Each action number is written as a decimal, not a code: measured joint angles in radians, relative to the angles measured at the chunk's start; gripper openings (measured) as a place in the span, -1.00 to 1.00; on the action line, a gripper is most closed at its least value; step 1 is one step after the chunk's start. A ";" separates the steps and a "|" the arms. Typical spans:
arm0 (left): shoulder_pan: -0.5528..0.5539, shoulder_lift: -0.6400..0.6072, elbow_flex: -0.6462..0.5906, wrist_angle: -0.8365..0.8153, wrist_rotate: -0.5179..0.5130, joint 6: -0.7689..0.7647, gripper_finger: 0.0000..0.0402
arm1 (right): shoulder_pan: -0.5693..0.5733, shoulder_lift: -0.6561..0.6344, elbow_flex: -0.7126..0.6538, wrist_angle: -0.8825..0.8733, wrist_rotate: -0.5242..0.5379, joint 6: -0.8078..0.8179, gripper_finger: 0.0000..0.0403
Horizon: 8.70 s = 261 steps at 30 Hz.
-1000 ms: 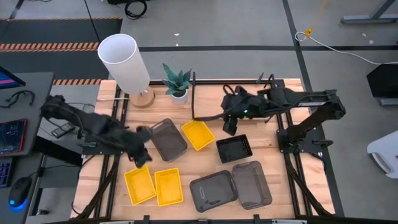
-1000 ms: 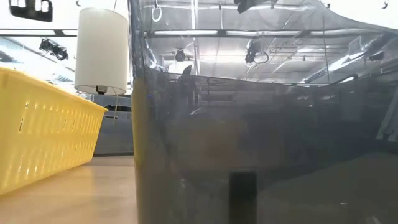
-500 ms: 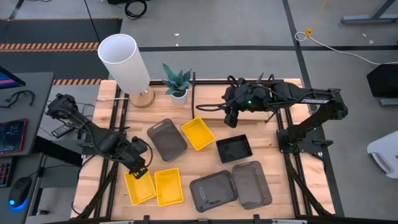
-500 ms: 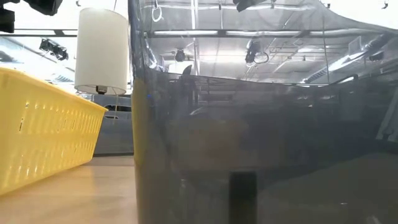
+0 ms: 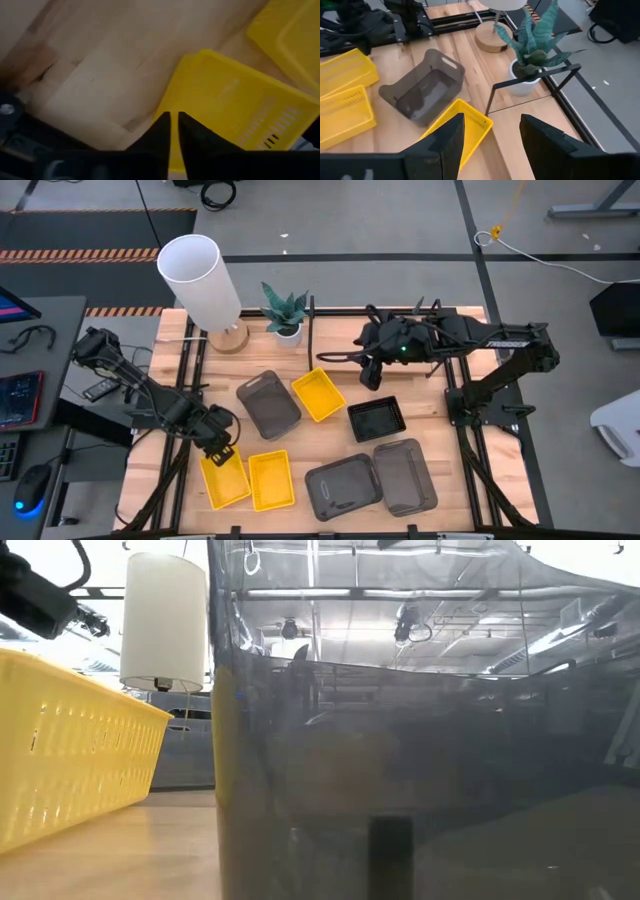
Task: Stack baskets on shelf by color
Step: Stack the bottom left yellow bin on the bottom center yellow bin, then stack the top yellow bin on the bottom yellow bin, then put the stacked yellow bins on the shelf
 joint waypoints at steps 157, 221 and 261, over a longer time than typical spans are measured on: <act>0.552 0.847 0.675 0.459 -0.130 0.941 -0.94 | 0.151 -0.205 -0.088 0.038 0.162 0.193 -0.02; -0.089 0.690 0.673 0.115 -0.151 0.258 -0.31 | 0.121 -0.205 -0.088 0.057 0.210 0.141 -0.02; -0.059 0.858 0.806 0.141 -0.083 0.305 -0.89 | 0.092 -0.205 -0.088 0.069 0.184 0.005 -0.02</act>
